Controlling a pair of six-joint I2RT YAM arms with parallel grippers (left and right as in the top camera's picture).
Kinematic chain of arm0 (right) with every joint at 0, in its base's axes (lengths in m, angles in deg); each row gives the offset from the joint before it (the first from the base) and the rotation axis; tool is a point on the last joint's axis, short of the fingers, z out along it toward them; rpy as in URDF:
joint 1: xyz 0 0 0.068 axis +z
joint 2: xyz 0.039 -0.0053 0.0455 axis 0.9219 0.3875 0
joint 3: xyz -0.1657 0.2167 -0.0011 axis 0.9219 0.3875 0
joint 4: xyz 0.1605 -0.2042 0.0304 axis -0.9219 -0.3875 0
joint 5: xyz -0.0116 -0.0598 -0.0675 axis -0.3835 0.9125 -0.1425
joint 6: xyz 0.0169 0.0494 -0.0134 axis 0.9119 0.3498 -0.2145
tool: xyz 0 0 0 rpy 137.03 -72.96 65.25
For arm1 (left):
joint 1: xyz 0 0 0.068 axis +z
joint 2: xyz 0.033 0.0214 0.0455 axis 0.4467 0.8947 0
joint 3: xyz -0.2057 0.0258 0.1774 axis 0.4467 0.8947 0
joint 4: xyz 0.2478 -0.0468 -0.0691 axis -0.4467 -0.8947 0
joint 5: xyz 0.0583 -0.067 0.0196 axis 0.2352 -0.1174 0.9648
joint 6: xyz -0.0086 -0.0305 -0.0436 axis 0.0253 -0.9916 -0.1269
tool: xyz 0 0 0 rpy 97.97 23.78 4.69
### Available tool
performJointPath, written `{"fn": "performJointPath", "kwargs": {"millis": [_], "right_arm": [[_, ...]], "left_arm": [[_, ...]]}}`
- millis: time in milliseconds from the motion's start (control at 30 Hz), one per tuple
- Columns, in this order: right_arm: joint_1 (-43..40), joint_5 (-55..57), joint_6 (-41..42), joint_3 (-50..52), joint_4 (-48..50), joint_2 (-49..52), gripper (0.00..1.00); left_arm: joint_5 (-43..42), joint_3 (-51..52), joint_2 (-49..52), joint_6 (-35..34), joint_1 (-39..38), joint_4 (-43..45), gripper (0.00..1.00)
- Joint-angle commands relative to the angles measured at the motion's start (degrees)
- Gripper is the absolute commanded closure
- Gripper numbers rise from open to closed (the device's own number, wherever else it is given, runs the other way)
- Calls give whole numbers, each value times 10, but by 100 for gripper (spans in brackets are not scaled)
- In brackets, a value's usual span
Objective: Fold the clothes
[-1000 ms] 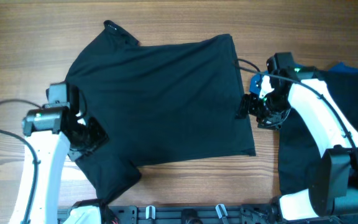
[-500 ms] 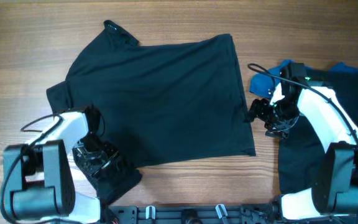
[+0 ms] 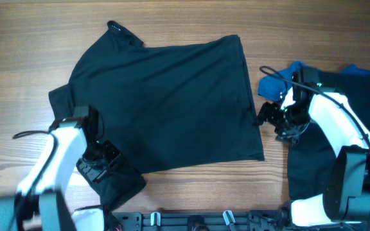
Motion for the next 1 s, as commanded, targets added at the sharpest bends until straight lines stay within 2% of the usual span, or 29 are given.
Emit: {"fn": "performJointPath", "kwargs": {"millis": [0,167,233,400,433,500,533,567,600,733,867,967], "right_arm": [[-2,-7,60,63,20,-7,15],[-2,-31,89,125,76,-7,25],[-1,-80,77,147,112,-7,39],[11,-99,59,163,93,-7,54],[11,-99,53,163,81,-7,54],[11,-88,45,163,69,-7,40],[11,-76,46,163,69,-7,45],[11,-73,46,163,69,-7,58],[11,-75,46,163,69,-7,71],[11,-75,25,141,56,-7,95],[11,-75,-31,80,-17,-14,96],[11,-75,-45,42,-37,-27,96]], "left_arm": [[7,-15,-114,10,-3,-21,96],[8,-15,-155,10,-3,-25,96],[8,-15,-151,10,-3,-24,96],[8,-15,-151,10,-3,-24,96],[8,-15,-151,10,-3,-25,96],[4,-15,-151,10,-3,-30,96],[-6,-15,-151,9,-3,-36,85],[-7,-15,-150,5,-3,-41,73],[-7,-15,-148,5,-3,-40,67],[1,-12,-127,3,-2,-30,62],[-4,-11,-71,3,-3,-30,62],[-6,-11,-37,3,-3,-31,61]]}}
